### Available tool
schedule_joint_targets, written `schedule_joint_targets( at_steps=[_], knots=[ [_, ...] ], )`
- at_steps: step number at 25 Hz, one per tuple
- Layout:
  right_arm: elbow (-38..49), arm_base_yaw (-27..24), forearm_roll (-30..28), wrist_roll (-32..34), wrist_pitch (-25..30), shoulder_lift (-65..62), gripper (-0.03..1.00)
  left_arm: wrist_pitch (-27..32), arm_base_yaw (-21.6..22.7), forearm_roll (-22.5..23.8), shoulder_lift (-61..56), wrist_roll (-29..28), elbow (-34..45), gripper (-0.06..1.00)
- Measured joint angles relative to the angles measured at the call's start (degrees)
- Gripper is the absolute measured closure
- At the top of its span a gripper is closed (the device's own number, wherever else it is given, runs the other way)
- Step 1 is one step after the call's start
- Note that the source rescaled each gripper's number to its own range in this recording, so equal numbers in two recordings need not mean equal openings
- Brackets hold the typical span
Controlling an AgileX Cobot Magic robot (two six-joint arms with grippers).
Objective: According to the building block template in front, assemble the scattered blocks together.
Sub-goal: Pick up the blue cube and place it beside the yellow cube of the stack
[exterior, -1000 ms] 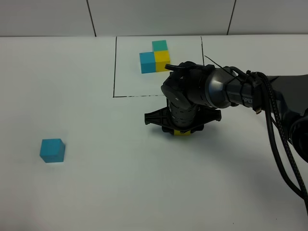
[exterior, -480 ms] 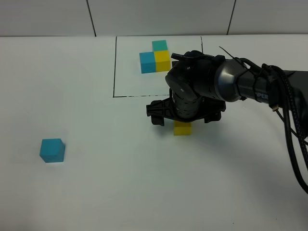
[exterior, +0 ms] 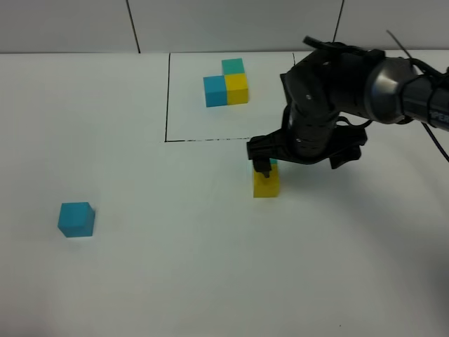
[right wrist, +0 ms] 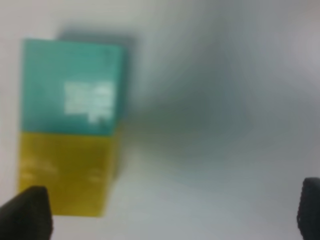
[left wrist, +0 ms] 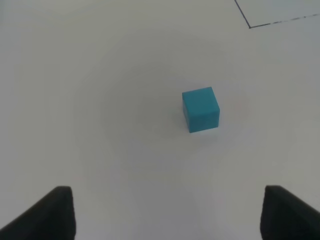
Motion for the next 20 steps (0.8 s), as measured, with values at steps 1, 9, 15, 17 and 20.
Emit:
schedule_joint_targets(
  at_steps=[1, 9, 15, 17, 20],
  knots=[
    [1.49, -1.6, 0.78, -1.81, -0.65, -1.01, -0.03, 0.0, 0.0, 0.0, 0.0, 0.0, 0.0, 0.09],
    [12.23, -18.86, 6.76, -15.45, -3.38, -8.88, -0.03, 0.0, 0.0, 0.0, 0.0, 0.0, 0.0, 0.09],
    [13.12, -31.96, 16.26, -28.34, 3.07, -9.58, -0.03, 0.0, 0.0, 0.0, 0.0, 0.0, 0.0, 0.09],
    [13.38, -34.5, 16.67, -30.49, 4.13, -9.96, -0.03, 0.0, 0.0, 0.0, 0.0, 0.0, 0.0, 0.09],
    [13.45, -36.21, 16.67, -31.28, 4.32, -11.71, -0.03, 0.0, 0.0, 0.0, 0.0, 0.0, 0.0, 0.09]
  ],
)
